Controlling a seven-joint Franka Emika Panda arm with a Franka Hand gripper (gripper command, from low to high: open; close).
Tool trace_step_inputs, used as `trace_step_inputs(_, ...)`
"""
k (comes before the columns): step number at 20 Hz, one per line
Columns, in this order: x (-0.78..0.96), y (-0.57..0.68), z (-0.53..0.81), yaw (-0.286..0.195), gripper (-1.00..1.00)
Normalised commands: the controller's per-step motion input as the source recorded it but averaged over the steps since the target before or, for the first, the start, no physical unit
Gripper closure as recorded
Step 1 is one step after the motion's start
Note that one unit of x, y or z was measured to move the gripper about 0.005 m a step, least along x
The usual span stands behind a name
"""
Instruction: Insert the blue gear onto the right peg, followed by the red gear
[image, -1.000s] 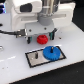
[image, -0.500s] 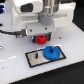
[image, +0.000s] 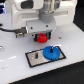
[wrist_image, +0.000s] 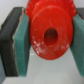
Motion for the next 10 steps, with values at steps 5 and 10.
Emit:
trace_step_inputs(5,0.46,-0.02,0.46,0.0,1.0)
trace_step_inputs(10,0.59,0.0,0.41,0.0,1.0)
